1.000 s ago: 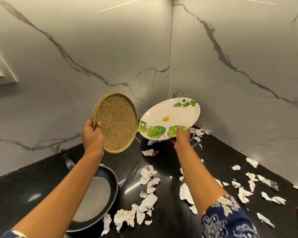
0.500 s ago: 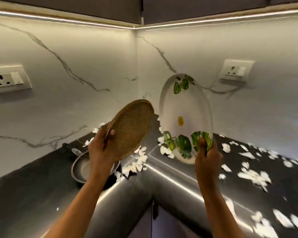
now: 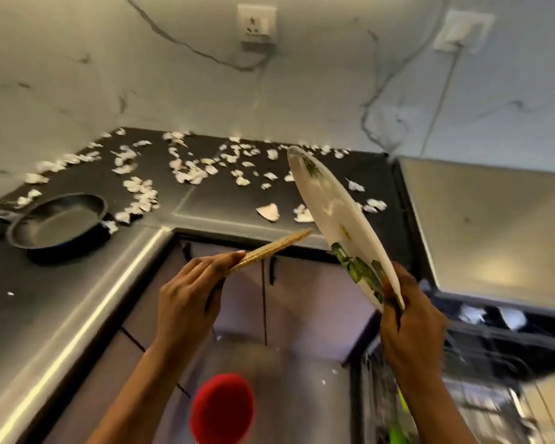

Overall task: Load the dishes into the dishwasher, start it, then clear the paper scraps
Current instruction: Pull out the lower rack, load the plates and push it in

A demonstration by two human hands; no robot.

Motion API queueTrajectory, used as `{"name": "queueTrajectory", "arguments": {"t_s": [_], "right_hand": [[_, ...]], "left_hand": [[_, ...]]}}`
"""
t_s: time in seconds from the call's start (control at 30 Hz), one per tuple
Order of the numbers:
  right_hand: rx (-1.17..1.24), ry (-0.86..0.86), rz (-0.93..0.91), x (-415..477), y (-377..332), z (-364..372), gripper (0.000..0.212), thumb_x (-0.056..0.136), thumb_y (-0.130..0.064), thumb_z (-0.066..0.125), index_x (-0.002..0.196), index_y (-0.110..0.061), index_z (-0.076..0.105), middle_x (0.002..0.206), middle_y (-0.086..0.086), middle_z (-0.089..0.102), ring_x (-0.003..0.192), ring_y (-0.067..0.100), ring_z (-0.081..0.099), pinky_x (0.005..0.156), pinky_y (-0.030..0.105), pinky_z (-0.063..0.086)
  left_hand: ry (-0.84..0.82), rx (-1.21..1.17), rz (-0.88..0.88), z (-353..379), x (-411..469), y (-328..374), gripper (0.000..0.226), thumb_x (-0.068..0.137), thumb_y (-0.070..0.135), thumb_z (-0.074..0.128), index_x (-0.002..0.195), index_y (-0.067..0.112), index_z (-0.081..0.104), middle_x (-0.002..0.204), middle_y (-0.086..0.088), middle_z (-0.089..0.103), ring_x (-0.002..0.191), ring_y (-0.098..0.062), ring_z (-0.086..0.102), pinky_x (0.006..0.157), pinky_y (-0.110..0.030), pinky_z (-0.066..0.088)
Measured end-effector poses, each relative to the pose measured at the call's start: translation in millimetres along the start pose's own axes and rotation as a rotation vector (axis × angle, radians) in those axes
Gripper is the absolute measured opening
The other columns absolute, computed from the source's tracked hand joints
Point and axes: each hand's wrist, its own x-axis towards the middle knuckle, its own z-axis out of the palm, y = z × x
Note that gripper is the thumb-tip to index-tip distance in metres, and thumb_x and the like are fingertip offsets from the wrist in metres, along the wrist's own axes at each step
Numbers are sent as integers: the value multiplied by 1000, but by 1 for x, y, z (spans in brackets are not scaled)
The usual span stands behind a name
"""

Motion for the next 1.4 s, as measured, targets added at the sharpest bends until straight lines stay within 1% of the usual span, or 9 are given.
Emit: {"name": "queueTrajectory", "arguments": {"t_s": [0.17, 0.33, 0.5, 0.6, 0.7, 0.9, 1.07, 1.2, 1.4], "right_hand": [[-60, -17, 60, -64, 53, -98, 43, 84, -22, 41, 119, -5, 59, 80, 16, 68, 63, 16, 59, 61, 18, 40], [-195, -97, 131, -121, 125, -201, 40, 81, -23, 41, 118, -17, 54, 70, 11, 67, 57, 18, 54, 53, 26, 41], [-249, -244, 183, -175, 231, -296, 41, 81, -26, 43, 115, -12, 62, 88, 9, 69, 79, 12, 55, 77, -3, 30], [-396, -394, 144, -196, 287, -337, 44, 81, -32, 42, 114, -13, 63, 88, 5, 71, 68, 12, 66, 57, 13, 49], [-446, -405, 163, -220, 334, -369, 38, 81, -32, 44, 113, -17, 56, 79, 2, 69, 60, 13, 66, 48, 18, 51], [-449, -451, 511, -254, 421, -394, 37, 83, -13, 66, 120, -10, 61, 76, 5, 69, 54, 18, 63, 49, 25, 51], [-466, -407, 769, -244, 470, -396, 38, 94, -21, 50, 132, -13, 50, 80, 10, 66, 58, 24, 51, 61, 26, 41], [-512, -359, 843, -237, 518, -376, 33, 96, -16, 43, 128, -12, 49, 86, 14, 67, 72, 35, 63, 65, 33, 48], [-508, -384, 955, -228, 591, -331, 28, 98, -20, 42, 124, -11, 47, 101, 17, 67, 83, 37, 65, 73, 43, 55]], "left_hand": [[-111, -85, 73, 51, -46, 81, 31, 92, 13, 52, 122, 20, 55, 110, 2, 66, 97, -13, 61, 74, -24, 51], [-234, -201, 51, 110, -89, 187, 28, 93, 16, 51, 120, 19, 56, 108, 0, 67, 94, -16, 62, 72, -30, 54], [-317, -196, -15, 188, -152, 310, 26, 100, 26, 40, 119, 21, 57, 98, -4, 69, 86, -16, 59, 69, -28, 48], [-380, -218, -125, 227, -184, 370, 30, 102, 32, 34, 118, 22, 58, 95, -2, 67, 78, -13, 57, 61, -25, 44], [-501, -209, -215, 257, -202, 422, 37, 102, 39, 30, 116, 21, 60, 91, -6, 69, 72, -17, 60, 55, -27, 46], [-628, -169, -424, 306, -226, 476, 45, 87, 24, 36, 119, 13, 64, 92, -7, 72, 70, -23, 66, 62, -23, 44], [-576, -225, -568, 343, -238, 494, 43, 92, 29, 36, 122, 14, 62, 91, -7, 70, 73, -20, 63, 64, -27, 44], [-546, -247, -648, 384, -241, 495, 37, 96, 28, 39, 122, 12, 60, 85, -7, 66, 70, -20, 61, 56, -24, 43], [-525, -308, -701, 456, -233, 483, 55, 95, 49, 32, 127, 11, 56, 107, -9, 64, 96, -22, 61, 66, -32, 55]]}}
